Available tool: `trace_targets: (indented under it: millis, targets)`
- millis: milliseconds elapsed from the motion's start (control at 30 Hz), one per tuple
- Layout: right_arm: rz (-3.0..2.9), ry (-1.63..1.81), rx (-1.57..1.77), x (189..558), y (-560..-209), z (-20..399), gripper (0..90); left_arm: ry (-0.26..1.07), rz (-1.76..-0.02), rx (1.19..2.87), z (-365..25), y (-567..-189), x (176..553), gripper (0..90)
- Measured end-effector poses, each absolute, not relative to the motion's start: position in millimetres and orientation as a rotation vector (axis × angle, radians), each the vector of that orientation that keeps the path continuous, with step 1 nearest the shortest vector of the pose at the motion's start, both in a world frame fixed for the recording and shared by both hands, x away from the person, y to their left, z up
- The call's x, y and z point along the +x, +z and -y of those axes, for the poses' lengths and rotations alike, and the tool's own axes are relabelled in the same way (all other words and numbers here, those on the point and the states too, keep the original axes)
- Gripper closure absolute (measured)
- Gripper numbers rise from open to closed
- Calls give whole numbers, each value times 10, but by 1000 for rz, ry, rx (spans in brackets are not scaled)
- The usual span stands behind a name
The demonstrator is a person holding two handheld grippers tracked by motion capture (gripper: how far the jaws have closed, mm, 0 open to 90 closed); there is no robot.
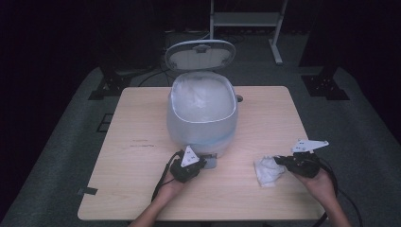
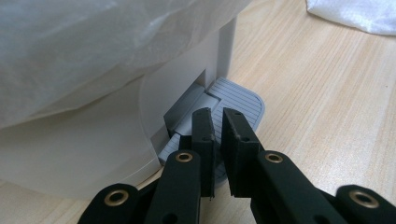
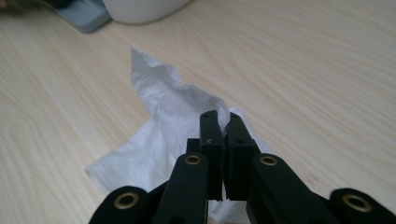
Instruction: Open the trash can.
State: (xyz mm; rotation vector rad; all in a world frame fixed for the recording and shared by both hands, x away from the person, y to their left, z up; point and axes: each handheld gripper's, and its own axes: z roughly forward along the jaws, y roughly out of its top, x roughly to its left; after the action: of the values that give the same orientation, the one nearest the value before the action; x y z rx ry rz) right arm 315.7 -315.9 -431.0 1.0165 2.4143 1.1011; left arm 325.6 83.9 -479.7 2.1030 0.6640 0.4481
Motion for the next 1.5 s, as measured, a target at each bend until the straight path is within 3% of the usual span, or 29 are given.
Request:
trace_targets:
  millis: [1500]
  targets:
    - [-2439,1338,787,3156,-3126,2901,878,449,-668,2096,-833,-4800,3252,832]
